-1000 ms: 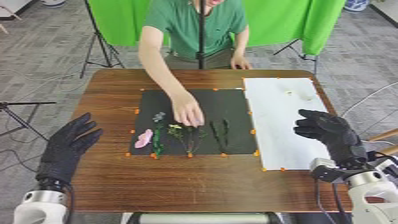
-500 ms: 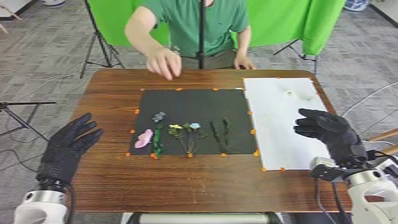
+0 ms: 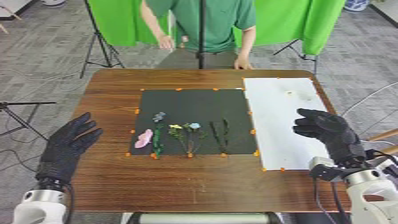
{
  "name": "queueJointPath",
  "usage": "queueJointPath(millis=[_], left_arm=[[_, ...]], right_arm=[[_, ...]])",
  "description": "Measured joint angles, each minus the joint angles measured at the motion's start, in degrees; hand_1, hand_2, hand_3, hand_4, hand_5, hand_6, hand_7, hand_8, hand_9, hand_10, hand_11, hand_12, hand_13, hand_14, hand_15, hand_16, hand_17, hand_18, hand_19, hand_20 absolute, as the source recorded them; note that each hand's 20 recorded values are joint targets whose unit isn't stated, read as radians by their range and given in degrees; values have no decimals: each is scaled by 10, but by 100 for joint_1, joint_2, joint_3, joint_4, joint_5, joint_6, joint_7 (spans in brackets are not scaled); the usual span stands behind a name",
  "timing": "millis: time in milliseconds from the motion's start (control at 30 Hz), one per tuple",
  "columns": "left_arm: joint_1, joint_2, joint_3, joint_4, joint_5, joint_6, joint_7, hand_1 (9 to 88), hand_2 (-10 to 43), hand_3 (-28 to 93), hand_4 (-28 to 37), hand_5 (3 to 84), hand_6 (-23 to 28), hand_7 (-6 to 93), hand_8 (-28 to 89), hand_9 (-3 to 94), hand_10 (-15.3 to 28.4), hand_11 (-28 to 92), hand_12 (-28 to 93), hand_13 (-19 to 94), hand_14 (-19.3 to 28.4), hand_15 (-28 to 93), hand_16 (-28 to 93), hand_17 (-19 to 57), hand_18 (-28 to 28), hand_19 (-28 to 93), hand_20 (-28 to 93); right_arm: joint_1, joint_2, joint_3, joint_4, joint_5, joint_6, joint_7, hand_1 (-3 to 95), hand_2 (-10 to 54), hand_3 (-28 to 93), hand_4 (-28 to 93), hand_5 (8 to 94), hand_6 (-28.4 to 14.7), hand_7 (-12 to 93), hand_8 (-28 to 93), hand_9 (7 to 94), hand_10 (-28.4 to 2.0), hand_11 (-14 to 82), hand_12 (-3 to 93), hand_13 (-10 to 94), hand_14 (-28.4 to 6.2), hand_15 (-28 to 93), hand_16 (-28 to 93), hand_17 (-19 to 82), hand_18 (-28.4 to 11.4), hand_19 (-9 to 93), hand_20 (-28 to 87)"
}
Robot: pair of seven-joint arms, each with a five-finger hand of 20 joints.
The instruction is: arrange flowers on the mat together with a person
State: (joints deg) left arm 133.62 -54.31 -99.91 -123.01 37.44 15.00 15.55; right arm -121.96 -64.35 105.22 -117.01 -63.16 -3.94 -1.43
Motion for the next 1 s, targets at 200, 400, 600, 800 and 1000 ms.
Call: queueJointPath(millis=[200,400,600,800,1000], left_arm=[[12,2,-12,-2,4,0,-3,283,46,694,-258,412,45,169,-84,346,142,284,138,324,179,350,-17,-29,232,511,42],[13,7,-7,0,6,-2,-3,283,46,694,-257,411,45,168,-83,346,142,285,139,324,179,350,-19,-29,232,510,43],[44,20,-17,-8,4,5,3,284,47,693,-258,411,45,168,-82,347,142,285,139,324,179,350,-19,-29,232,510,42],[57,81,-13,-12,-1,15,29,284,47,693,-257,411,45,168,-83,346,142,285,138,323,179,350,-19,-29,231,510,43],[108,128,-25,-66,-15,56,71,283,46,693,-256,411,45,169,-83,346,143,284,138,324,178,349,-19,-29,232,510,43]], right_arm=[[24,0,-55,7,-19,-18,1,240,28,876,-227,541,-30,220,-121,547,-151,242,247,483,-125,408,215,172,-201,547,278],[66,377,-599,111,-329,790,-408,333,-67,860,-266,551,-2,302,-158,567,-115,292,245,530,-84,471,208,215,-177,600,308],[726,1590,-1972,735,-2607,2981,-385,350,-94,868,-282,539,20,349,-182,553,-96,304,243,515,-58,456,204,211,-162,572,300],[1727,2636,-2694,1216,-3881,3276,853,341,-95,889,-283,487,31,360,-196,486,-72,275,236,461,-45,414,215,184,-159,511,282],[3027,3630,-3901,1577,-5727,2519,1223,335,-95,894,-283,384,28,281,-180,399,-34,140,202,431,-48,385,227,167,-162,502,278]])
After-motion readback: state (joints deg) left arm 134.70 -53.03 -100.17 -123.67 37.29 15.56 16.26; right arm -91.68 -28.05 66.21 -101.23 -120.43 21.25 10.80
